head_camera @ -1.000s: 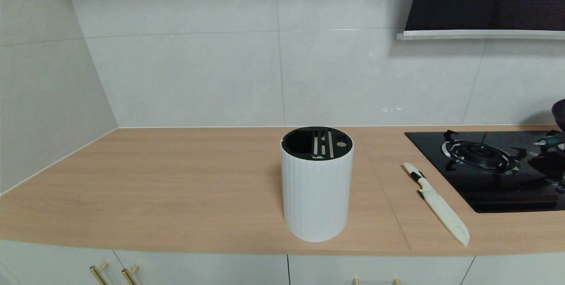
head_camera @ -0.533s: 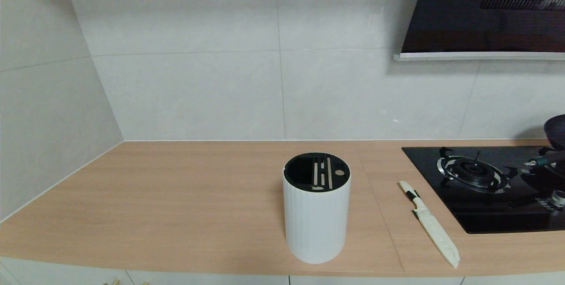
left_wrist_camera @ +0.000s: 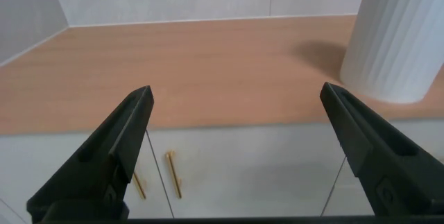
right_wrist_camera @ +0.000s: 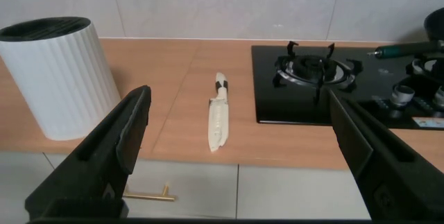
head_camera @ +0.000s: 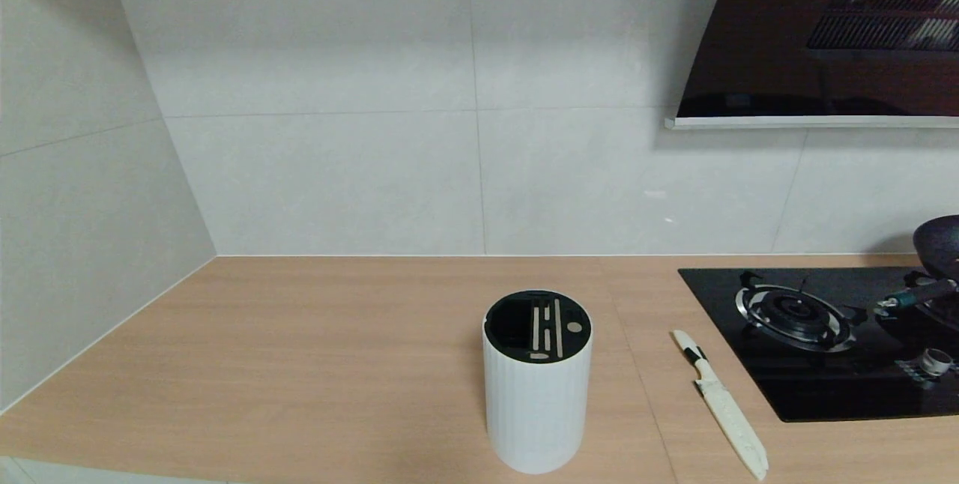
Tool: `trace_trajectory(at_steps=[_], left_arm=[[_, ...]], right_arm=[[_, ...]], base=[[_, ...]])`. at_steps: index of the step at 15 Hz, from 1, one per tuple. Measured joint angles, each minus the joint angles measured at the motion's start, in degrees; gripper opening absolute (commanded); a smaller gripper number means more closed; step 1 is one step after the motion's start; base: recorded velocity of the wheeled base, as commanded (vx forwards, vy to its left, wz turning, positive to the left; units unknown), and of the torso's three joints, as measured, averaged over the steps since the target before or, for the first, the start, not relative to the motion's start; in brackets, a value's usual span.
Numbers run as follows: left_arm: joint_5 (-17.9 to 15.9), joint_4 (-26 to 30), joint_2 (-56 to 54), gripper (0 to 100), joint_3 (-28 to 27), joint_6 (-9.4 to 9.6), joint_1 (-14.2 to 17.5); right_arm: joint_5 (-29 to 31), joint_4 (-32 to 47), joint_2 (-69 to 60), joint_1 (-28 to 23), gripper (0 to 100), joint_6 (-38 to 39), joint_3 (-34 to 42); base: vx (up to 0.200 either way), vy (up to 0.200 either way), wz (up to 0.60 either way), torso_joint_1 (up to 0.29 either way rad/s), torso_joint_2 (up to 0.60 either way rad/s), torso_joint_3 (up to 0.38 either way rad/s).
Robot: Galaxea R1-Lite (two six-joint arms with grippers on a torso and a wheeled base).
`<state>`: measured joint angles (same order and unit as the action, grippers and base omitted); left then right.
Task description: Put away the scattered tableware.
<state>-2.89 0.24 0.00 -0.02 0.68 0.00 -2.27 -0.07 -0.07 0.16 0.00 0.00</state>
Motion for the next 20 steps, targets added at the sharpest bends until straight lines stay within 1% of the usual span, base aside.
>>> trace_trajectory(at_steps=[12, 13, 15, 17, 20], left_arm=[[0.0, 0.0, 0.0, 100, 0.0, 0.02, 0.0], [0.0, 0.0, 0.0, 100, 0.0, 0.02, 0.0], [0.0, 0.0, 0.0, 100, 0.0, 0.02, 0.0], [0.0, 0.0, 0.0, 100, 0.0, 0.0, 0.0], [0.0, 0.0, 0.0, 100, 0.0, 0.0, 0.0]], right_arm=[[-0.4, -0.6, 0.0, 0.0, 100, -0.1, -0.5], [-1.1, -1.5, 0.0, 0.0, 100, 1.1, -2.1], [-4.5, -0.5, 0.6, 0.1, 100, 3.4, -6.4], [-5.9, 0.9, 3.2, 0.4, 100, 3.5, -9.3], [-7.0, 1.5, 14.3, 0.6, 100, 2.6, -14.0]], base=[[0.0, 0.0, 0.0, 0.0, 0.0, 0.0], [0.0, 0.0, 0.0, 0.0, 0.0, 0.0], [0.0, 0.0, 0.0, 0.0, 0.0, 0.0], [0.0, 0.0, 0.0, 0.0, 0.0, 0.0], [0.0, 0.0, 0.0, 0.0, 0.0, 0.0]])
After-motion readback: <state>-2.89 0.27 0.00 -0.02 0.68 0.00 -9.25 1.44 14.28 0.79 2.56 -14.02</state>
